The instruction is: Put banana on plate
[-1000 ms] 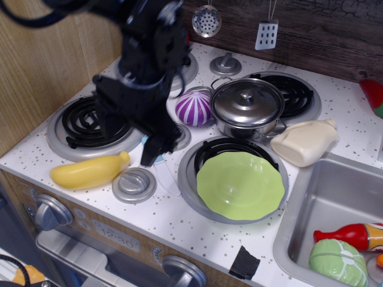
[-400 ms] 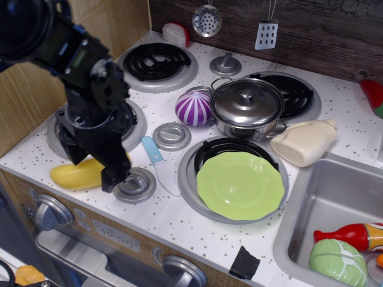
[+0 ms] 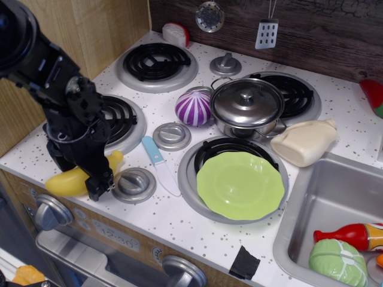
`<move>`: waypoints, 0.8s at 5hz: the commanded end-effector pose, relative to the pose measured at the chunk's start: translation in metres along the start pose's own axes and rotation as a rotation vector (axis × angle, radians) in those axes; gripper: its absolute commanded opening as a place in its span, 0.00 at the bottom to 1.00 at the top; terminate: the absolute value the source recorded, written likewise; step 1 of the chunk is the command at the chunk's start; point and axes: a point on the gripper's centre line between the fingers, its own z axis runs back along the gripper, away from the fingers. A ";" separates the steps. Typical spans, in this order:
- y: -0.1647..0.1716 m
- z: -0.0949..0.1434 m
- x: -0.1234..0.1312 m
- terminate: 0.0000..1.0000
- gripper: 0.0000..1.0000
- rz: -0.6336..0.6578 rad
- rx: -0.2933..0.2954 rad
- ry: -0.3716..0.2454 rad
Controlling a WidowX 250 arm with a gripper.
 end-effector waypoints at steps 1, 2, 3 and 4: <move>0.003 -0.003 0.004 0.00 0.00 0.006 0.012 0.011; -0.002 0.026 0.017 0.00 0.00 0.032 -0.023 0.062; -0.021 0.063 0.046 0.00 0.00 0.090 -0.023 0.114; -0.048 0.087 0.082 0.00 0.00 0.147 -0.015 0.123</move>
